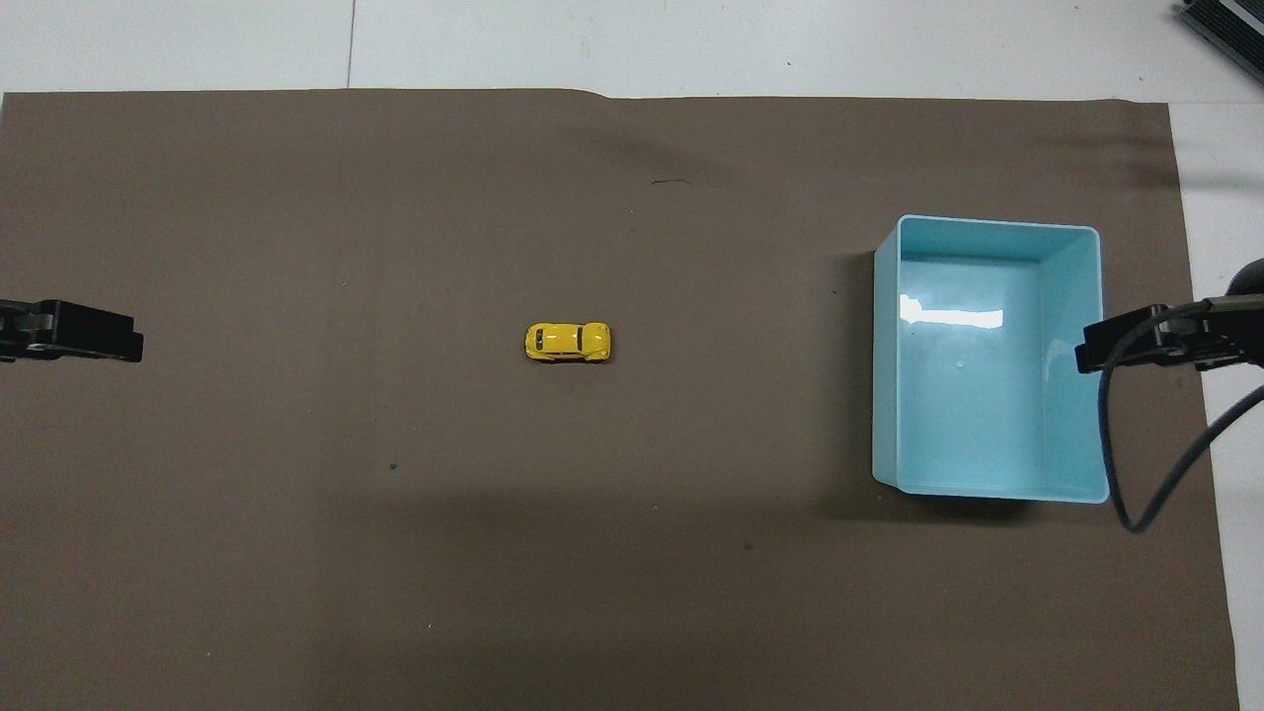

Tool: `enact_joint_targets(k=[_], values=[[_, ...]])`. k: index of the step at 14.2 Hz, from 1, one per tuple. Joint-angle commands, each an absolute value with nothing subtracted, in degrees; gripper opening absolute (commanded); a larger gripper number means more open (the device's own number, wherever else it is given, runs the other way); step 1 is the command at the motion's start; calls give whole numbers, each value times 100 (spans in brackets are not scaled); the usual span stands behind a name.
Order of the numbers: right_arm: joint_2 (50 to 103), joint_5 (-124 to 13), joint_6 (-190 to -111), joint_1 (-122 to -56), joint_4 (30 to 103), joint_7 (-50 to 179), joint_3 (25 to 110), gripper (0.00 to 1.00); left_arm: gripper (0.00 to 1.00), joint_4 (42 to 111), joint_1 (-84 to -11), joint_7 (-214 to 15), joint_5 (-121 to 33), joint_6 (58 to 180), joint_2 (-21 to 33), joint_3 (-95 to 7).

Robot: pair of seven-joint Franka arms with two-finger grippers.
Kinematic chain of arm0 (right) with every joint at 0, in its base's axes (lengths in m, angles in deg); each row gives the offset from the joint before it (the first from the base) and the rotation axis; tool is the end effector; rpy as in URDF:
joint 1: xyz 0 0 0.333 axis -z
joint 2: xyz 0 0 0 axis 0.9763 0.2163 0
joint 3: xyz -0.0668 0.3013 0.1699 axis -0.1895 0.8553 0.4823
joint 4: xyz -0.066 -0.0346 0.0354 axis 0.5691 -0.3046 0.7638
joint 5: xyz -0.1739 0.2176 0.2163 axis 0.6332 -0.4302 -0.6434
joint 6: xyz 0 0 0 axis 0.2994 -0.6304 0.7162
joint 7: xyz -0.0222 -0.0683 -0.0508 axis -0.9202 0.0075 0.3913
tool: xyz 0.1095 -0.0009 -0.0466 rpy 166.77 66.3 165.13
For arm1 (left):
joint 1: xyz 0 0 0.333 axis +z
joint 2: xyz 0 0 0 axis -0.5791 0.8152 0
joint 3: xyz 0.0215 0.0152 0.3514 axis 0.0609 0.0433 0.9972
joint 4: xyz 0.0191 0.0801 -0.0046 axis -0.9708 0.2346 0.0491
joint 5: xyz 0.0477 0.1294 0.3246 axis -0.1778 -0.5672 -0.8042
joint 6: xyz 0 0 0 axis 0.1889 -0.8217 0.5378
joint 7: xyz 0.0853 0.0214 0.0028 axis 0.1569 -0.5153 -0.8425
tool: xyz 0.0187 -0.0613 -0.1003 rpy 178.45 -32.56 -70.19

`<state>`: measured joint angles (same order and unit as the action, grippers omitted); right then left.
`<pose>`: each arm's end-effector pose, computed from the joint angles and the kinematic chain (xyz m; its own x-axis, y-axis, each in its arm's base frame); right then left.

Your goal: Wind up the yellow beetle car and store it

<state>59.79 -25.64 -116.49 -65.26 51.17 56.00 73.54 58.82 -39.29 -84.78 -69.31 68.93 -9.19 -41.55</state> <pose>0.4926 0.0094 0.6641 0.9981 -0.0022 -0.0609 -0.0029 -0.9999 -0.0124 0.4799 -0.0372 0.6744 0.9975 -0.0661 0.0261 -0.0662 -0.9978 0.0034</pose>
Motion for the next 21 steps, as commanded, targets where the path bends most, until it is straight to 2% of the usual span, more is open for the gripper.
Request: enact_joint_targets(k=[1, 21], values=[[6011, -2580, -11660, -6459, 5059, 5702, 7386, 100, 100, 5888, -3820, -8378, -6926, 6809, -929, -4216], [6011, -2580, -11660, -6459, 5059, 5702, 7386, 100, 100, 6099, -3829, -8483, -6926, 6871, -929, -4216]])
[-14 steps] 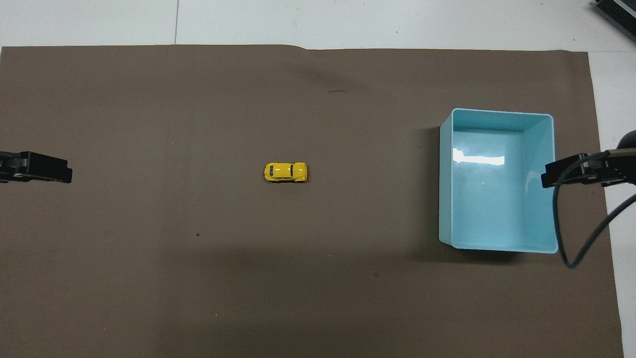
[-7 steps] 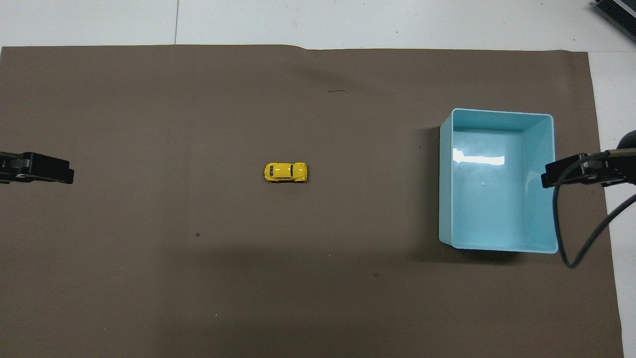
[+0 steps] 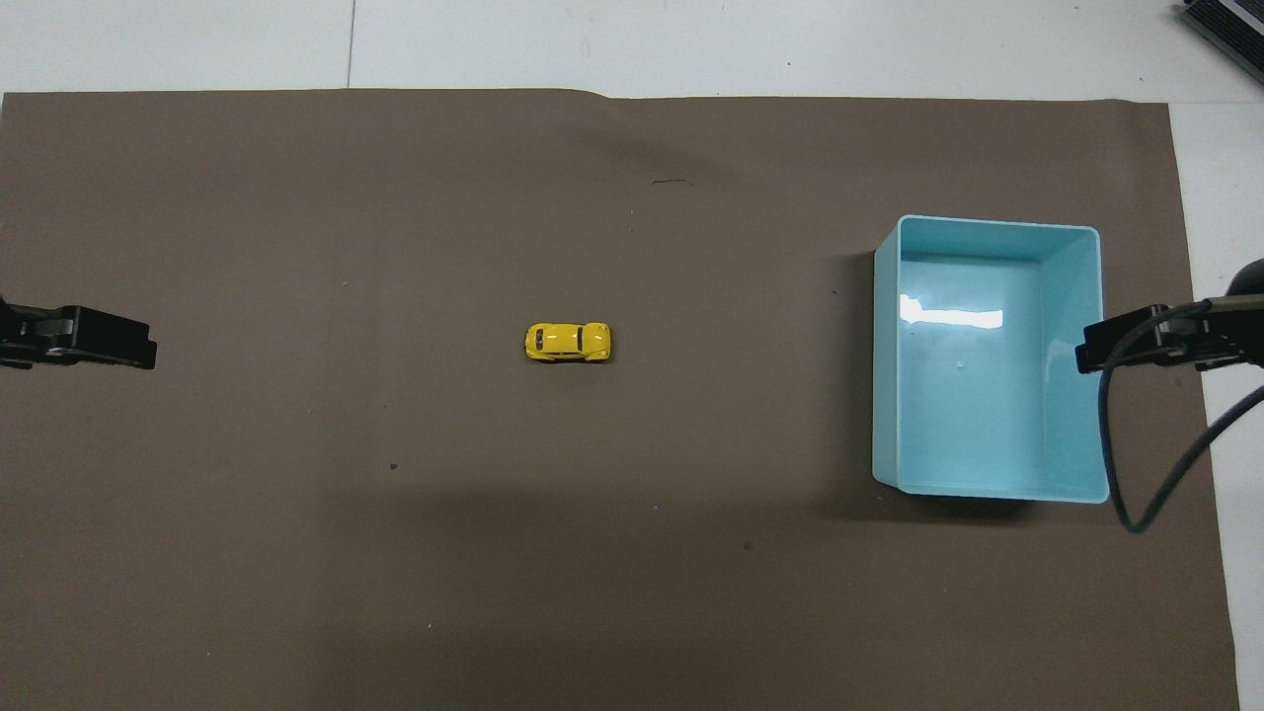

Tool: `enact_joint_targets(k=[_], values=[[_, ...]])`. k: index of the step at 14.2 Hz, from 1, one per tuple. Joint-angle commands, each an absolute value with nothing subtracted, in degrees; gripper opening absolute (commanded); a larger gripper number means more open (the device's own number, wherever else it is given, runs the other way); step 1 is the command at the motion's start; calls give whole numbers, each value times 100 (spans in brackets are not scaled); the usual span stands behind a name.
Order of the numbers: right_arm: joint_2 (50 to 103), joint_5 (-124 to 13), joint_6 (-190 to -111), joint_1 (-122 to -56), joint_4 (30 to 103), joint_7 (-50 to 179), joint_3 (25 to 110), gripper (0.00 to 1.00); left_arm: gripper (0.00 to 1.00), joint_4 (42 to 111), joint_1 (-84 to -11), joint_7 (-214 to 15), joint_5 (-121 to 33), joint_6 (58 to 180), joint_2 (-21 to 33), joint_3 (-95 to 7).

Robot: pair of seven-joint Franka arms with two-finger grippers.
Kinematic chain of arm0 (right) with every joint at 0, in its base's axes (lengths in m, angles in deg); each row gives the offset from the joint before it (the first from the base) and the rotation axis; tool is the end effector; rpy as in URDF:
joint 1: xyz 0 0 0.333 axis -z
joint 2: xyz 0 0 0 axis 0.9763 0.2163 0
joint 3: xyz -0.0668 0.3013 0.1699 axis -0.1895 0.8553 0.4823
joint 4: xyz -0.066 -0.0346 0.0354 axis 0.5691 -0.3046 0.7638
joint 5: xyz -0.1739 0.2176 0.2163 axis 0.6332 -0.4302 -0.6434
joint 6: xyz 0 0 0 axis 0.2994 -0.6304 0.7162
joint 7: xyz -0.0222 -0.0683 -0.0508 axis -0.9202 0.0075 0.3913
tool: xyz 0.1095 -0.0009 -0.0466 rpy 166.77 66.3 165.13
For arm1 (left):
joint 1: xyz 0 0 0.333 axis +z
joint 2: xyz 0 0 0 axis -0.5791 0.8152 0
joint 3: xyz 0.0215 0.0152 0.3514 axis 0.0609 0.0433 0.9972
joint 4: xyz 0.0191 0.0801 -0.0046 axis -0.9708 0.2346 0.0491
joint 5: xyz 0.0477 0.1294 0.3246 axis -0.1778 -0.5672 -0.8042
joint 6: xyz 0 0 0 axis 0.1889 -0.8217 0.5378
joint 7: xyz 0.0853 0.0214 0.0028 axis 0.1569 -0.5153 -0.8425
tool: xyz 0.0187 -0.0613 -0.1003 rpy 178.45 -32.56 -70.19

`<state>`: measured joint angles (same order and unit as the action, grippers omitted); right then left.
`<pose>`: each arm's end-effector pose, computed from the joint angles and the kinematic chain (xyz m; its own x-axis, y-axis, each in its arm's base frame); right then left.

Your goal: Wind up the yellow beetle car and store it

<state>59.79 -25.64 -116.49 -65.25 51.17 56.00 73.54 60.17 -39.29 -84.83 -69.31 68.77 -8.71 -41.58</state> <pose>0.4926 0.0093 0.6641 0.9981 -0.0023 -0.0609 -0.0031 -0.9999 -0.0124 0.4818 -0.0376 0.6601 0.9978 -0.0657 -0.0086 -0.0657 -0.9978 0.0031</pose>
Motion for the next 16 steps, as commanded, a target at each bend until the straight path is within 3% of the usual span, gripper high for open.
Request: enact_joint_targets(k=[1, 16], values=[[6011, -2589, -11660, -6459, 5059, 5710, 7386, 100, 100, 6099, -3846, -8492, -6926, 6879, -929, -4216], [6011, -2589, -11660, -6459, 5059, 5702, 7386, 100, 100, 6467, -3890, -8657, -6926, 6923, -894, -4216]])
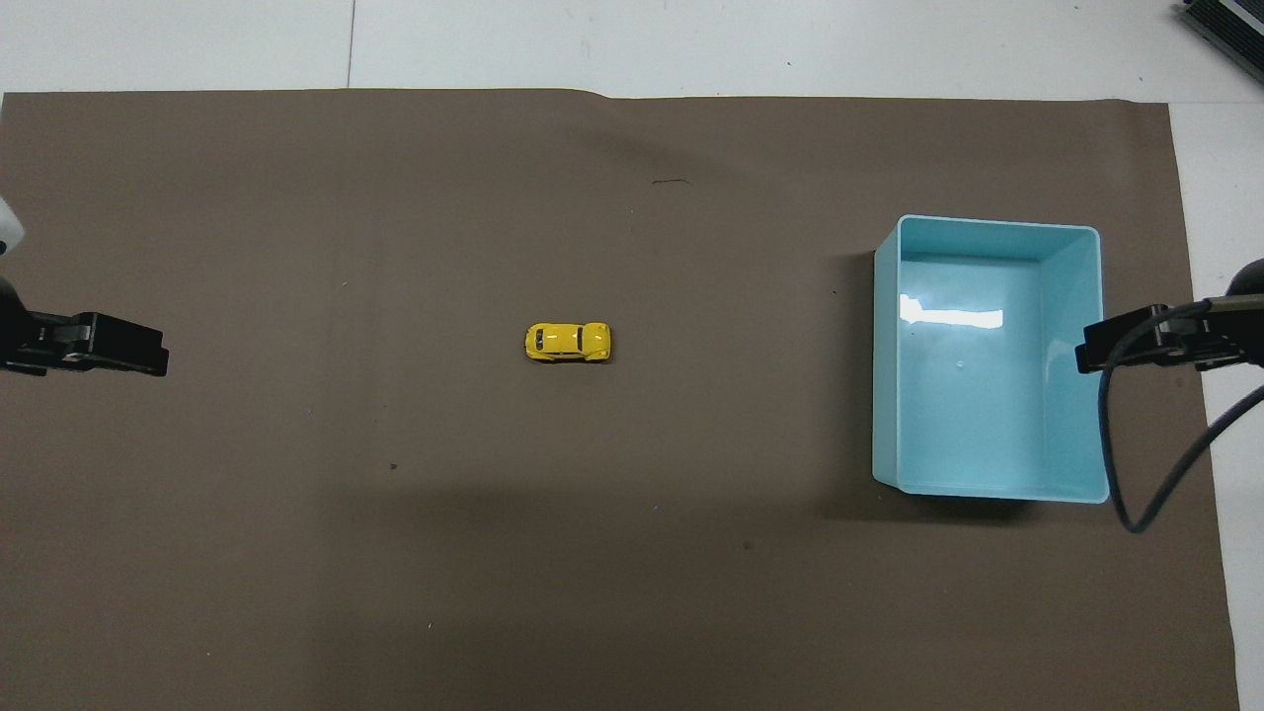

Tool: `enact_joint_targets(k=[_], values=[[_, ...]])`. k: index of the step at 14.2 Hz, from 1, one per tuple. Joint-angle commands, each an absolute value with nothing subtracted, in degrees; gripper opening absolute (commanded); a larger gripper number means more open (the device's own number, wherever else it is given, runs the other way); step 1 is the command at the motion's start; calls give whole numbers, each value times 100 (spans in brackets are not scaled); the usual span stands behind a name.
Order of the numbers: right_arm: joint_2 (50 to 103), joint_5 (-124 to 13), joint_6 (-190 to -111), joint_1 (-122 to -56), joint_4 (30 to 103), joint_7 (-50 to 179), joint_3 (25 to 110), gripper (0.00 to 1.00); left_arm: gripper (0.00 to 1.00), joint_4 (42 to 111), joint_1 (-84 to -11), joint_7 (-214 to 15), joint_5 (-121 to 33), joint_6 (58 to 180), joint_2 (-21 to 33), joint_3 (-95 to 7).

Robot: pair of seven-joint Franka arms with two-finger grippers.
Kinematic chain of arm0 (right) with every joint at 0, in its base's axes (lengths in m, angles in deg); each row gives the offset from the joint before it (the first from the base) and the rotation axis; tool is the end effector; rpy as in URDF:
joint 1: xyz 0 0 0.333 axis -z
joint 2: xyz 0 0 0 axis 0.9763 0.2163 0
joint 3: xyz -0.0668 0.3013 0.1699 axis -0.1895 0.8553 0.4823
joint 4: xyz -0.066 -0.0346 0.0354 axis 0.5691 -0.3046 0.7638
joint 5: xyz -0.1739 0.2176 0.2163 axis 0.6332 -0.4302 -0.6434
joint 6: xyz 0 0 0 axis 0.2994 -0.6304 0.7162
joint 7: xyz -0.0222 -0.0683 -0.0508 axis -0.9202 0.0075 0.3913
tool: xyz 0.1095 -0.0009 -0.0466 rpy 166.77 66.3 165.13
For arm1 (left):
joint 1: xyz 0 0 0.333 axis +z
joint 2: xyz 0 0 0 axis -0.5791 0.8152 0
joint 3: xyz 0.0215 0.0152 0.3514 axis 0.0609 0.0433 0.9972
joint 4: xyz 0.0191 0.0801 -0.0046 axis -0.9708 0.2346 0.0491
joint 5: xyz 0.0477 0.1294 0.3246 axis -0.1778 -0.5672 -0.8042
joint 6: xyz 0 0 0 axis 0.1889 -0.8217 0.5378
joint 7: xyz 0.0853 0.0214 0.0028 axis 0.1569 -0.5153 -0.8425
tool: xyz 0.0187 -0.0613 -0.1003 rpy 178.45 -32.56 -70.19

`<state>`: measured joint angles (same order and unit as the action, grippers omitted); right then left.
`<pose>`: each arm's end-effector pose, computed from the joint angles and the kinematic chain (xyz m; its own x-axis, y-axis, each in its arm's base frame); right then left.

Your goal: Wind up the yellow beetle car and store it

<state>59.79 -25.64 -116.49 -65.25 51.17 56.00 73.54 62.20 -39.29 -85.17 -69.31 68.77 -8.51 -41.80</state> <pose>0.4926 0.0093 0.6641 0.9981 -0.0023 -0.0609 -0.0031 -0.9999 -0.0124 0.4813 -0.0395 0.6432 0.9968 -0.0635 -0.0476 -0.0635 -0.9980 0.0021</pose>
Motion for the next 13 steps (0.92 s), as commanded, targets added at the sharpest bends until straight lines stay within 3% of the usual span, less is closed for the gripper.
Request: enact_joint_targets(k=[1, 13], values=[[6011, -2580, -11660, -6459, 5059, 5702, 7386, 100, 100, 6564, -3891, -8780, -6926, 6993, -920, -4216], [6011, -2580, -11660, -6459, 5059, 5702, 7386, 100, 100, 6942, -4005, -10300, -6900, 7451, -877, -4242]])
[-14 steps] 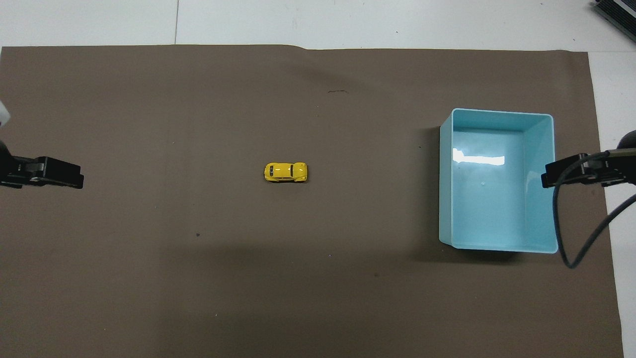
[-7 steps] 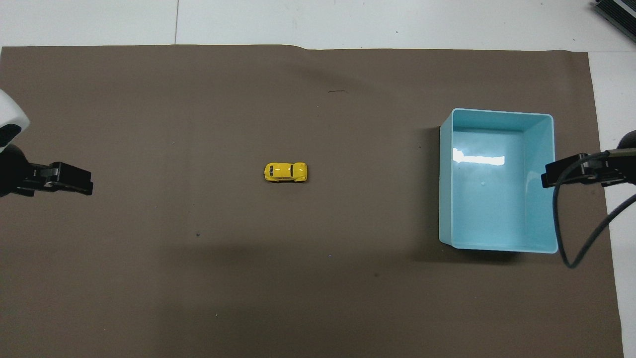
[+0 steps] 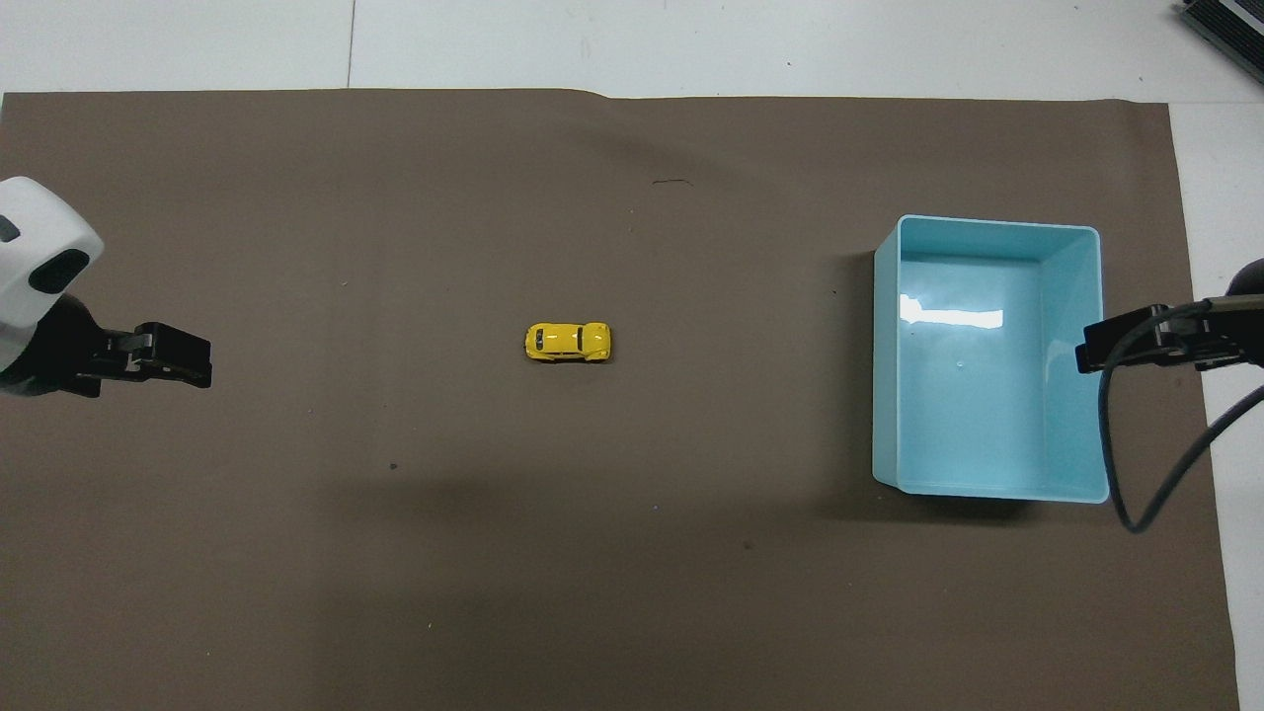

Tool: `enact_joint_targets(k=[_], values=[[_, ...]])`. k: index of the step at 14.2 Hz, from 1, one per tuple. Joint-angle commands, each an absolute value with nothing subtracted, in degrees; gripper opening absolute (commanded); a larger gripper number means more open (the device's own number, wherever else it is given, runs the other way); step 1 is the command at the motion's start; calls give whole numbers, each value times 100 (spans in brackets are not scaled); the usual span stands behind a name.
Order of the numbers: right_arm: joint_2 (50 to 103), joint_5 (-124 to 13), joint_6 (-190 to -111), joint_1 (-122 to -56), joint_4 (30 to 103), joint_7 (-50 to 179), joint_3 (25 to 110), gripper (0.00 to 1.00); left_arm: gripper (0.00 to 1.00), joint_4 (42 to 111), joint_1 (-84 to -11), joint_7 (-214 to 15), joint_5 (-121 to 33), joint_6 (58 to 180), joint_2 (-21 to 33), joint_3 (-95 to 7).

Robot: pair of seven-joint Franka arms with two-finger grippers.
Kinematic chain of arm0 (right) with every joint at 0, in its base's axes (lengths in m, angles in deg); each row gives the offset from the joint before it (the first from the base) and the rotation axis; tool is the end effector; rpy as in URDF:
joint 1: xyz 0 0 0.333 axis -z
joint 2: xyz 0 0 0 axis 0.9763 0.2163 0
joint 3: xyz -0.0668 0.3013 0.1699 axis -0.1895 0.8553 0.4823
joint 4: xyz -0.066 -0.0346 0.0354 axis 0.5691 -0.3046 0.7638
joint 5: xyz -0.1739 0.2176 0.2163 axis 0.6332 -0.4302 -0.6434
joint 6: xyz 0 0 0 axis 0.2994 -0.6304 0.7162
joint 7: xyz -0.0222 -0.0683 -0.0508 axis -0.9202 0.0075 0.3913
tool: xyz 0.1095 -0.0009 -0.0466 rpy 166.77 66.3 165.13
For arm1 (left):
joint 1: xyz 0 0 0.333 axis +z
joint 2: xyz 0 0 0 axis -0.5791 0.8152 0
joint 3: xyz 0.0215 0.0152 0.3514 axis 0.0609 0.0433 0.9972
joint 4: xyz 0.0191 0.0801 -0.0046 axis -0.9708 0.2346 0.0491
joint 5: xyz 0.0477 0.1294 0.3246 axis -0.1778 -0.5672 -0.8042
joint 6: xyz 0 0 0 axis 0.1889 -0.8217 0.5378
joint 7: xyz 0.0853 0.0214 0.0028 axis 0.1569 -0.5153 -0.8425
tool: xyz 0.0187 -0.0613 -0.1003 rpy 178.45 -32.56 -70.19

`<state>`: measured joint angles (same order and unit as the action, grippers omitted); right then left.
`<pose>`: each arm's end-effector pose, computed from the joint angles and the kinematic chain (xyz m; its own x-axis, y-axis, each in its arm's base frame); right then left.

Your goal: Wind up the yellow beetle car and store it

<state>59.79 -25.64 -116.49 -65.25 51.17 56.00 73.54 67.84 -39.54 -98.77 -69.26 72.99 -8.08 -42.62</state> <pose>0.4926 0.0093 0.6641 0.9981 -0.0023 -0.0609 -0.0031 -0.9999 -0.0124 0.4852 -0.0492 0.6033 0.9848 0.1552 -0.0779 0.1543 -0.9879 -0.0172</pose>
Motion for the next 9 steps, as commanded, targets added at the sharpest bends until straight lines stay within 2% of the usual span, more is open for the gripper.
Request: enact_joint_targets(k=[1, 4, 9], values=[[6011, -2580, -11660, -6459, 5059, 5702, 7395, 100, 100, 6951, -4005, -10433, -6900, 7468, -877, -4242], [6011, -2580, -11660, -6459, 5059, 5702, 7386, 100, 100, 6969, -4005, -10748, -6865, 7547, -868, -4242], [6011, -2589, -11660, -6459, 5059, 5702, 7386, 100, 100, 7223, -4102, -12793, -6742, 8038, -824, -4242]])
